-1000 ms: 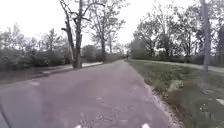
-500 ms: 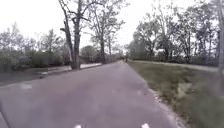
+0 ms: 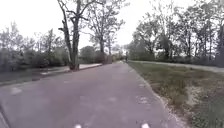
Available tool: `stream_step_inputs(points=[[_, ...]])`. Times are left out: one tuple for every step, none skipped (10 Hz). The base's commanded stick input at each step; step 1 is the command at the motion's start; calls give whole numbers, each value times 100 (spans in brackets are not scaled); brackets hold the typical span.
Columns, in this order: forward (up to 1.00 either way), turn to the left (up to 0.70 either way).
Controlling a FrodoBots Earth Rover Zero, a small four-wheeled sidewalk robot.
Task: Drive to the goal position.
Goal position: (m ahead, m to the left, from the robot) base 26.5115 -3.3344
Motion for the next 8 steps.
stream_step_inputs(points=[[70,-35],[70,-35],[70,-35],[70,-29],[70,-5],[70,0],[70,0],[70,0]])
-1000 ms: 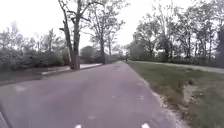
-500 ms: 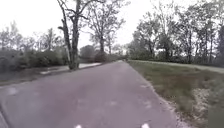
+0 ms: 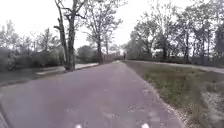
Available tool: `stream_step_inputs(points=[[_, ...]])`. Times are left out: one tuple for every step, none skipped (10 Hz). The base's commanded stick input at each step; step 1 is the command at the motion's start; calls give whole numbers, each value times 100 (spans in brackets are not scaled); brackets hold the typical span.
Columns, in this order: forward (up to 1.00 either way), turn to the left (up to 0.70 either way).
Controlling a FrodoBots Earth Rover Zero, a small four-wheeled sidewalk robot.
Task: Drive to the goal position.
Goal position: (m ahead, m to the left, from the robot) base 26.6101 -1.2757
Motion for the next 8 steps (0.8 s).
stream_step_inputs(points=[[70,0],[70,0],[70,0],[70,0],[70,0],[70,0],[70,0],[70,0]])
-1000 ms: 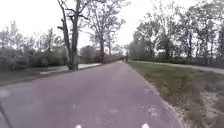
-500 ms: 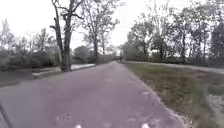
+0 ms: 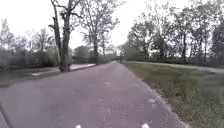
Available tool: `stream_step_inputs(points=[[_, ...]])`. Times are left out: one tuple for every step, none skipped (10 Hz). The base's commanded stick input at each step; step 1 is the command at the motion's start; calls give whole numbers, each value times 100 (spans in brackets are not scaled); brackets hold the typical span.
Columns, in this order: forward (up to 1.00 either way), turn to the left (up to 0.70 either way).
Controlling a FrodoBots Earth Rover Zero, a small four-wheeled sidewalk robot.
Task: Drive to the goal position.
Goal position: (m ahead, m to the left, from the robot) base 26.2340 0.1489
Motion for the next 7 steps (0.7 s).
stream_step_inputs(points=[[70,0],[70,0],[70,0],[70,0],[70,0],[70,0],[70,0]])
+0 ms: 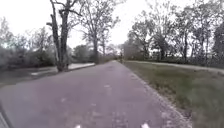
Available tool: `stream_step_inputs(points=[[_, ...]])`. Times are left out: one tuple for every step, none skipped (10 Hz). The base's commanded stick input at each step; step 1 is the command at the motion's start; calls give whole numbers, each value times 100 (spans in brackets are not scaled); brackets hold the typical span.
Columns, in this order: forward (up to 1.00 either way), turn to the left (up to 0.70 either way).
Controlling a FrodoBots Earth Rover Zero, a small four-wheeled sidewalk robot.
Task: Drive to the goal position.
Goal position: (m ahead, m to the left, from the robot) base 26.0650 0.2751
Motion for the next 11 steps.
stream_step_inputs(points=[[70,0],[70,0],[70,-10],[70,-35],[70,-35],[70,-29],[70,-5],[70,0],[70,0],[70,0],[70,0]])
